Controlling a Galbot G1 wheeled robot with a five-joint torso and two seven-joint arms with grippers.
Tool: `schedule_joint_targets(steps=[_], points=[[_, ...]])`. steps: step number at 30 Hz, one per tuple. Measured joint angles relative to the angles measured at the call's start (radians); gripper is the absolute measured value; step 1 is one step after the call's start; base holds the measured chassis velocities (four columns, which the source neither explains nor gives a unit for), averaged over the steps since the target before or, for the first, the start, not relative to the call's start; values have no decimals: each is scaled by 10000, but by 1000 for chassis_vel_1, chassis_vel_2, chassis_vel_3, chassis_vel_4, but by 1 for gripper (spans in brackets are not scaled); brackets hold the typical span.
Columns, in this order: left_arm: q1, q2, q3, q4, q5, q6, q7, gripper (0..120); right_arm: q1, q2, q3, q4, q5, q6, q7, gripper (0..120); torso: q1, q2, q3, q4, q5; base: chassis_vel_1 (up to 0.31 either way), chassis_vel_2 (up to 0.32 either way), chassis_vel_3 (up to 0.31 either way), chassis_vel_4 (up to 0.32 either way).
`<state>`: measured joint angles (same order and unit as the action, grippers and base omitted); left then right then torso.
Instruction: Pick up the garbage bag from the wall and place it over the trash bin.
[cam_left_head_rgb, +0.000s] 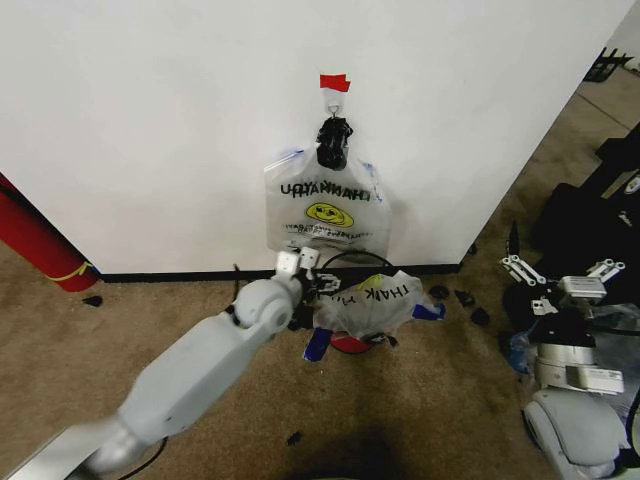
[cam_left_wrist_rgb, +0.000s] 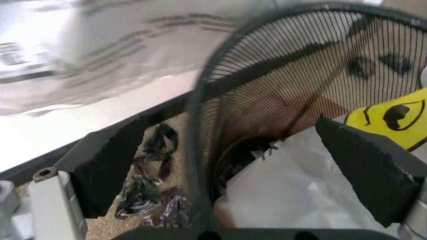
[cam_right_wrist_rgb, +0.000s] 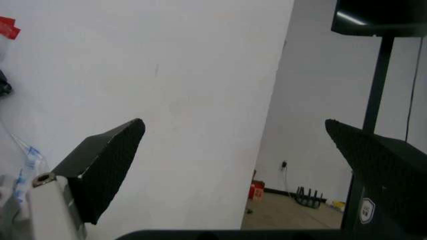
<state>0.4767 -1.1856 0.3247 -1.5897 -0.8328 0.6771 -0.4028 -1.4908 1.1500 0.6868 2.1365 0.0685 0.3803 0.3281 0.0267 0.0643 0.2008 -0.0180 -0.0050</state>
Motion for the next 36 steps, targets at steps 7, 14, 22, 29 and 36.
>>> schedule_joint_targets(steps=[7,14,22,29,36], points=[[-830,-495,750,1008,317,204,-269,95,-243,84,-16,73,37,184,55,100,0,0,0,0,-1,0,0,0,0],[-1186,-712,939,1574,352,355,-316,72,-514,86,64,76,66,505,46,100,-1,0,0,0,-2,0,0,0,0],[-1250,-763,952,1661,223,627,-321,45,-535,53,151,140,114,569,49,100,-1,0,0,0,-3,0,0,0,0],[-982,-697,1081,1597,-13,619,-980,18,-432,103,13,186,119,536,46,100,-2,0,-1,0,-3,0,0,0,0],[-363,-513,690,902,-771,591,-1980,4,-339,186,-187,137,76,517,24,100,-2,1,-3,-3,-5,0,0,0,0]])
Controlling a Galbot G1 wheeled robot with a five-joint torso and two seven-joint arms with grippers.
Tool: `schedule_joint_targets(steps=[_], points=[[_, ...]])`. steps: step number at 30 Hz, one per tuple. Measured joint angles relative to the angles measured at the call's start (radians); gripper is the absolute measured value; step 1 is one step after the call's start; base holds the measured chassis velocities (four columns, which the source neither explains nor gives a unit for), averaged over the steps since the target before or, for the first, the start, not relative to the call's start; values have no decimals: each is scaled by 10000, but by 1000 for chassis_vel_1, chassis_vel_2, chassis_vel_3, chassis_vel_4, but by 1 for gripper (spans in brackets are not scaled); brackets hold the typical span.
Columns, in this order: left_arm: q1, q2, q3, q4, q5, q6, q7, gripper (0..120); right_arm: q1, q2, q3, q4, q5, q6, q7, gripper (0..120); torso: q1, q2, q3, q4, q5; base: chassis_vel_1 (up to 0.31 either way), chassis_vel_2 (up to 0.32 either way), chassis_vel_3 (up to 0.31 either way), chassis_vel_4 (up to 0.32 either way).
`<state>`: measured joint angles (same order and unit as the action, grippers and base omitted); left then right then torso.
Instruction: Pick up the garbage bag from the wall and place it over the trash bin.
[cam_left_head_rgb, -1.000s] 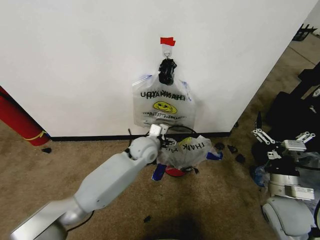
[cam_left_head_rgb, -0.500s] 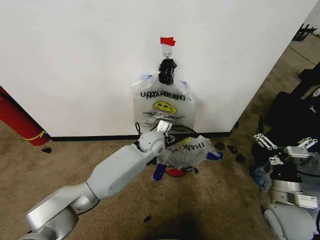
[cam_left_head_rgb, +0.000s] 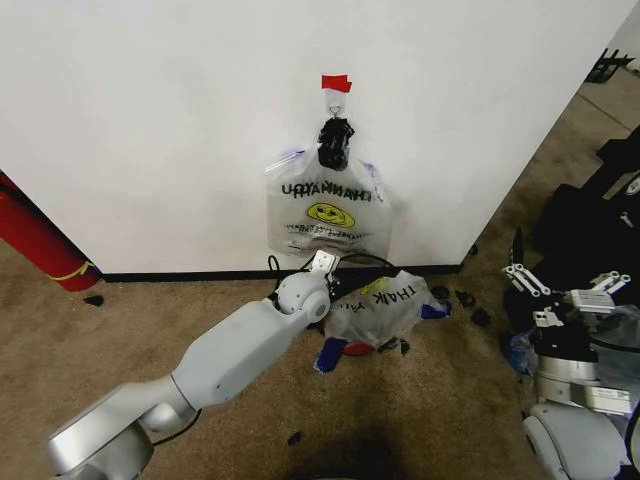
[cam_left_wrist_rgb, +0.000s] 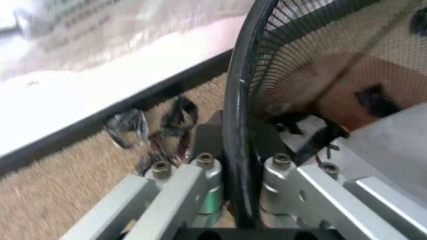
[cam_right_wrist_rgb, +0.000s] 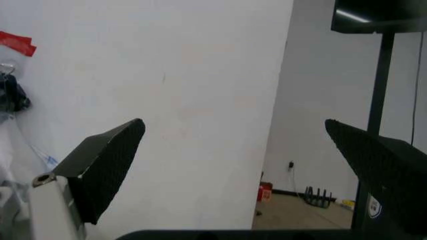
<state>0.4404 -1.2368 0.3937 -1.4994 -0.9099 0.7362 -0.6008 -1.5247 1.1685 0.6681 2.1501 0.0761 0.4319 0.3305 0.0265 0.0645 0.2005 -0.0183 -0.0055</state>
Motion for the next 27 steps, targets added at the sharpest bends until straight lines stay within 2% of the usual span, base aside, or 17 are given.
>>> schedule_joint_targets(steps=[4,5,11,13,19,27], points=[[1034,133,-1216,-1155,-1713,-19,-1818,1,100,41,-12,-92,23,0,0,100,1,0,3,-2,0,0,0,0,0],[1034,133,-1216,-1155,-1713,-19,-1818,1,100,41,-12,-92,23,0,0,100,1,0,3,-2,0,0,0,0,0],[2679,451,-3115,-2828,-2954,-151,-2746,0,195,30,-173,-234,37,0,2,100,1,-1,3,3,1,0,0,0,0],[2934,488,-3384,-3032,-3003,-270,-2781,0,221,27,-201,-239,38,-1,2,100,1,-1,3,0,0,0,0,0,0],[4587,567,-4944,-4354,-3123,-1064,-3334,0,326,-1,-256,-244,37,-149,-6,100,0,-1,2,4,1,0,0,0,0],[5692,218,-5592,-5107,-3063,-1321,-4191,0,374,-26,-132,-263,206,-159,-5,100,0,0,2,1,0,0,0,0,0]])
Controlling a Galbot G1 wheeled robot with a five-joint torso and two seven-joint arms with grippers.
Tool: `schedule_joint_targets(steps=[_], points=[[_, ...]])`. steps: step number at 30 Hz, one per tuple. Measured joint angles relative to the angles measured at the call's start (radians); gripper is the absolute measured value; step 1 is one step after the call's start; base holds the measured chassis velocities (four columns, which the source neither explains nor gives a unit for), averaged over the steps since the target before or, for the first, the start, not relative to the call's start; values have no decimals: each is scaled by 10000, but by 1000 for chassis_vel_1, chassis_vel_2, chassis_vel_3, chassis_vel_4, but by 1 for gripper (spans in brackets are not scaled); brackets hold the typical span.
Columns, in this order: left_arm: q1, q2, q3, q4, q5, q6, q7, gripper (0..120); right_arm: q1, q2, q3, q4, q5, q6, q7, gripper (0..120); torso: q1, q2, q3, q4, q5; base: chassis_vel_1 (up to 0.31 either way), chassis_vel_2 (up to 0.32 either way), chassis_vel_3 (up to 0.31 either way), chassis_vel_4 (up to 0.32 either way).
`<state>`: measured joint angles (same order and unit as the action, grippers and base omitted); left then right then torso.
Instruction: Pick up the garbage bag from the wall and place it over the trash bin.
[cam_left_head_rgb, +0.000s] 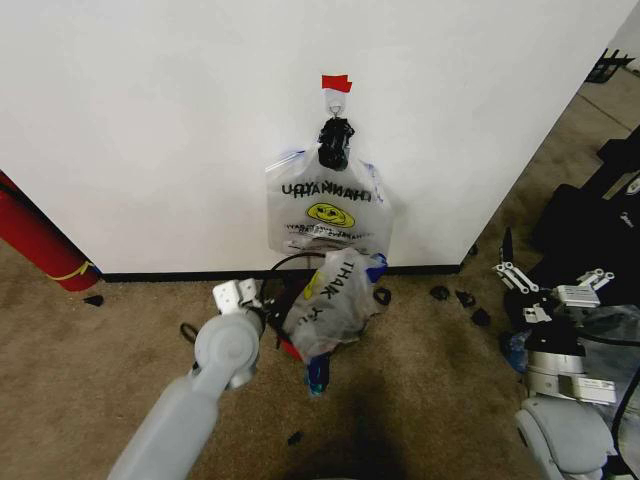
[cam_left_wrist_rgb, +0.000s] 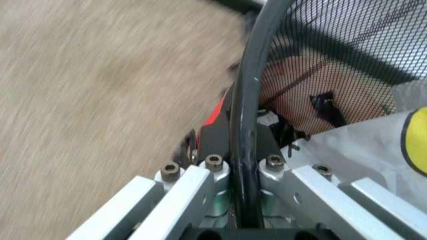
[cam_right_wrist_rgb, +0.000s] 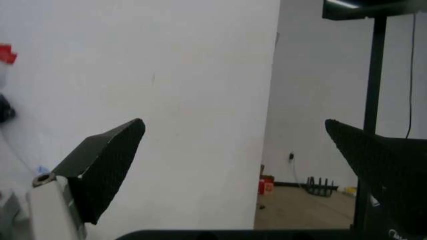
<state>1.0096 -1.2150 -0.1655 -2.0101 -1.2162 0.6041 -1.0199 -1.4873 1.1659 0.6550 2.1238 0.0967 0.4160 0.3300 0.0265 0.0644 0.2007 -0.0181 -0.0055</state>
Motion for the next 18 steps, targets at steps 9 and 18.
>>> schedule_joint_targets(steps=[9,18], points=[[2270,-1041,-1146,-848,878,-233,86,0,-79,96,-148,491,763,-138,53,100,0,0,0,1,3,0,0,0,0],[2376,-1875,-896,-476,1616,-711,627,0,-284,98,-232,1045,979,-128,209,100,0,0,0,-2,2,0,0,0,0]])
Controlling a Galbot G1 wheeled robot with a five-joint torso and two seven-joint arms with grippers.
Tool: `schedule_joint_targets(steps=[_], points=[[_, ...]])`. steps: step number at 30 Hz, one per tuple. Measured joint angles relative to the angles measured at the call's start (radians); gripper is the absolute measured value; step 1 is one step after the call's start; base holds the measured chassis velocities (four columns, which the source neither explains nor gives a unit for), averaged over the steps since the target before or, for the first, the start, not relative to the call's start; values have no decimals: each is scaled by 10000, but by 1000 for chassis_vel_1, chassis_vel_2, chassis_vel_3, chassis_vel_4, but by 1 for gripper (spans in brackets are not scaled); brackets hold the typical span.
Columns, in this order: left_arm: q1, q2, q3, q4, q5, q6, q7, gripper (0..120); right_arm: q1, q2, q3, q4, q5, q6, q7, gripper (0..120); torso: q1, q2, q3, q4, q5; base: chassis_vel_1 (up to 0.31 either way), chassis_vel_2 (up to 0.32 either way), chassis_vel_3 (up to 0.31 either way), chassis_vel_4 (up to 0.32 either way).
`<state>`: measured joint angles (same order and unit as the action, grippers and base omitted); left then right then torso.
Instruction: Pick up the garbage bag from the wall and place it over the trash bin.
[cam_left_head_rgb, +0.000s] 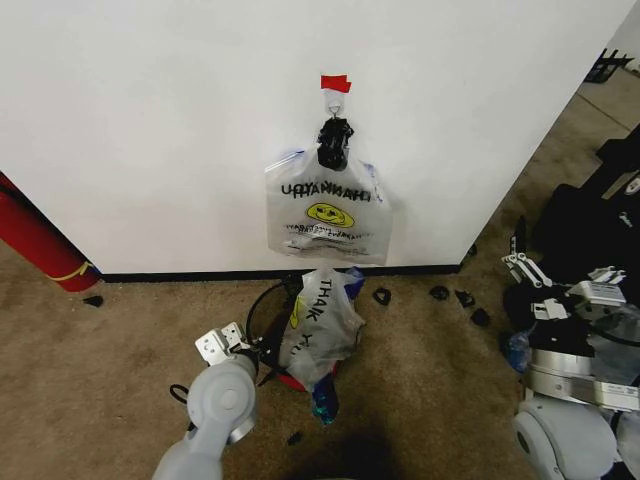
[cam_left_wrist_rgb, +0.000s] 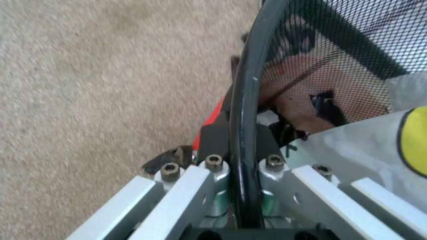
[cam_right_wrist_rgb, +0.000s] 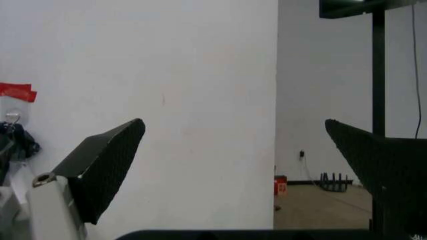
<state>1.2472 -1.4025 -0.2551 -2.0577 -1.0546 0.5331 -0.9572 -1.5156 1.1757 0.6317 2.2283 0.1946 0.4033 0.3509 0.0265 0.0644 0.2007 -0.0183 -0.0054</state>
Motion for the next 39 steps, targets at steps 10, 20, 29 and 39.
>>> schedule_joint_targets(steps=[10,20,29,39], points=[[490,12,428,-61,969,-33,419,0,-49,22,-43,17,-15,22,-3,100,0,0,1,2,1,0,0,0,0],[657,141,311,-851,1716,-141,871,34,53,169,-203,-242,-80,48,-121,100,1,0,2,2,-1,0,0,0,0],[1076,1979,1017,-1917,6131,-2373,6531,68,481,294,-147,-1388,-140,114,-273,100,1,-1,1,3,2,0,0,0,0],[-306,3970,3425,-729,7281,-3550,10528,99,1330,309,84,-2612,-823,-286,-284,100,1,-1,2,6,3,0,0,0,0]])
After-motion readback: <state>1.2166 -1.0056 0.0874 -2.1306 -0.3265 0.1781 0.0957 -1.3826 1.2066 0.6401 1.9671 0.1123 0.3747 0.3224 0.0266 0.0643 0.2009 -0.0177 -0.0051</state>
